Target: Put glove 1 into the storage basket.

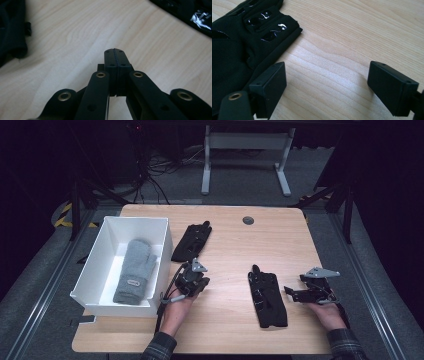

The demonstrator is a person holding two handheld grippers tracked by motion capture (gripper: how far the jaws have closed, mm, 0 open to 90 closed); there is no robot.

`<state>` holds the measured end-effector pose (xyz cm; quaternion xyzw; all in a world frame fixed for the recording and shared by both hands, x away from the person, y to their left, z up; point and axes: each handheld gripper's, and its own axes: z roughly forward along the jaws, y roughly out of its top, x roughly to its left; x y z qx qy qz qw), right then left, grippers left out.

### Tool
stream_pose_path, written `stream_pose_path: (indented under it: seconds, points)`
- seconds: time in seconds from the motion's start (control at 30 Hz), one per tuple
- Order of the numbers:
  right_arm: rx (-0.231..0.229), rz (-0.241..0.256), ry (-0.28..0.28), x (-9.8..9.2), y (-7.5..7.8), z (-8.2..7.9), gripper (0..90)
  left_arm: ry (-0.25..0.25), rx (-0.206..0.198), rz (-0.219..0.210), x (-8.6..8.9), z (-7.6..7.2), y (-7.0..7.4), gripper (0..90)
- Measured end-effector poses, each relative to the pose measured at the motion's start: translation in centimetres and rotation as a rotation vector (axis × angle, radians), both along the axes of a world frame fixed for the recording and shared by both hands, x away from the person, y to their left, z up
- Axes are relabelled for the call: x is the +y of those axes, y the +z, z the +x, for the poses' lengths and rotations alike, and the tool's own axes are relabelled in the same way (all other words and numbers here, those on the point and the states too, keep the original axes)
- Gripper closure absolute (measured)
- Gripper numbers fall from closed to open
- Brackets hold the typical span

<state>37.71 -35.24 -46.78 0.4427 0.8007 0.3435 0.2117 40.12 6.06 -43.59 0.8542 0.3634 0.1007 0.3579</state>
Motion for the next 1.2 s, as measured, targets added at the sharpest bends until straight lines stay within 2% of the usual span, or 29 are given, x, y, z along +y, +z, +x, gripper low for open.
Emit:
stream_pose_path:
  seconds: [0.17, 0.27, 0.47, 0.67, 0.8, 1.0, 1.13, 1.2]
  points:
    - [-0.001, 0.0, 0.0, 0.0, 0.0, 0.0, 15.9, 0.05, -0.022, -0.002, -0.4, 2.0, 0.6, 90.0]
    - [0.0, 0.0, 0.0, 0.0, 0.0, 0.0, 15.9, 0.099, -0.033, -0.005, -0.5, 3.8, 1.0, 90.0]
    - [0.001, 0.002, 0.001, 0.0, 0.0, 0.0, 15.9, 0.164, -0.044, 0.007, -0.3, 6.9, 1.4, 90.0]
    - [0.002, 0.004, 0.003, 0.0, 0.0, 0.0, 15.8, 0.227, -0.042, 0.011, -0.1, 10.0, 1.1, 90.0]
    - [0.002, 0.004, 0.003, 0.0, 0.0, 0.0, 15.9, 0.247, -0.039, 0.045, -0.1, 11.6, 0.6, 90.0]
    - [0.002, 0.004, 0.003, 0.0, 0.0, 0.0, 15.9, 0.266, 0.002, 0.063, 0.5, 13.0, -0.6, 90.0]
    - [0.002, 0.004, 0.002, 0.0, 0.0, 0.0, 15.9, 0.238, 0.034, 0.079, 0.3, 13.0, -1.4, 90.0]
    - [0.002, 0.004, 0.002, 0.0, 0.0, 0.0, 15.9, 0.23, 0.031, 0.075, 0.2, 12.7, -1.7, 90.0]
